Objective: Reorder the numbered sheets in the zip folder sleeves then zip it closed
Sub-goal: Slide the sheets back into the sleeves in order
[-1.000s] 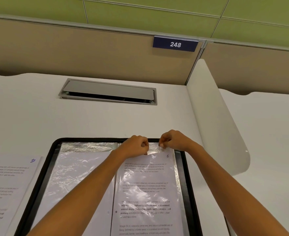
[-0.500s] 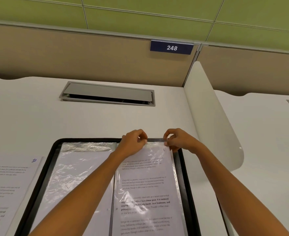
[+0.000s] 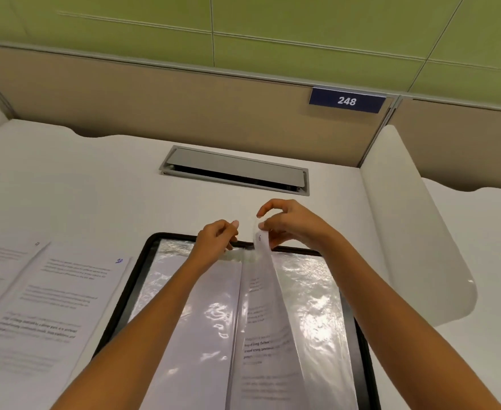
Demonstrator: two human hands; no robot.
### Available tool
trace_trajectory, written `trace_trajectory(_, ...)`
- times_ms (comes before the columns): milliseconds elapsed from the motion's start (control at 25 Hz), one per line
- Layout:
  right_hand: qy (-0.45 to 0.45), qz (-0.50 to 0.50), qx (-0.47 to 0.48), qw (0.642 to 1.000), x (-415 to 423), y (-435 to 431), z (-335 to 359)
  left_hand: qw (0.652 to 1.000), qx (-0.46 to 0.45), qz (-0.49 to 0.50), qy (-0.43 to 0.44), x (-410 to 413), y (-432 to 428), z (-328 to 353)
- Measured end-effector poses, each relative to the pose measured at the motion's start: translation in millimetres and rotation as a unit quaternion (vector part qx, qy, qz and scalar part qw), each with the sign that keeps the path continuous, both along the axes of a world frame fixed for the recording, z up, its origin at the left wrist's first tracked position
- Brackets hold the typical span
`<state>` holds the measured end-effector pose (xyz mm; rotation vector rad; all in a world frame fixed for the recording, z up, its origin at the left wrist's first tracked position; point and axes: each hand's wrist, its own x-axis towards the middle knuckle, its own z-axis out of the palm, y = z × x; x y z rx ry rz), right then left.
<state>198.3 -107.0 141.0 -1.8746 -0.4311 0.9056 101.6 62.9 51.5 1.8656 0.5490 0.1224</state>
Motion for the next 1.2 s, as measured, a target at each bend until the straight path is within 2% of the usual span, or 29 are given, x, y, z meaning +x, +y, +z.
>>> trace_trajectory(240, 0.022, -0.035, 0.042, 0.998, -42, 93, -12, 0.978, -0.186, 0.007, 0.097, -52, 53, 11)
trace_trajectory(440, 0.071, -0.063, 0.056, 0.994, -70, 150, -42, 0.953, -0.294, -0.01, 0.067, -81, 102, -3)
trace_trajectory(560, 0.074, -0.076, 0.067, 0.992, -82, 168, -55, 0.98, -0.182, -0.012, 0.082, -89, 122, -7)
trace_trajectory(640, 0.055, -0.129, 0.062, 0.988, -85, 171, -62, 0.984, -0.149, -0.002, 0.101, -90, 134, -15)
trace_trajectory(760, -0.042, -0.189, -0.001, 0.981, -89, 165, -81, 0.984, -0.13, 0.013, 0.123, -87, 149, -32)
trace_trajectory(880, -0.172, -0.174, -0.106, 0.964, -103, 156, -102, 0.988, -0.082, 0.039, 0.121, -82, 158, -44)
trace_trajectory(1080, -0.24, -0.112, -0.193, 0.945, -133, 154, -129, 0.993, -0.024, 0.031, 0.107, -71, 165, -55)
trace_trajectory(1200, -0.252, -0.093, -0.205, 0.941, -139, 158, -132, 0.991, 0.056, 0.032, 0.118, -67, 165, -57)
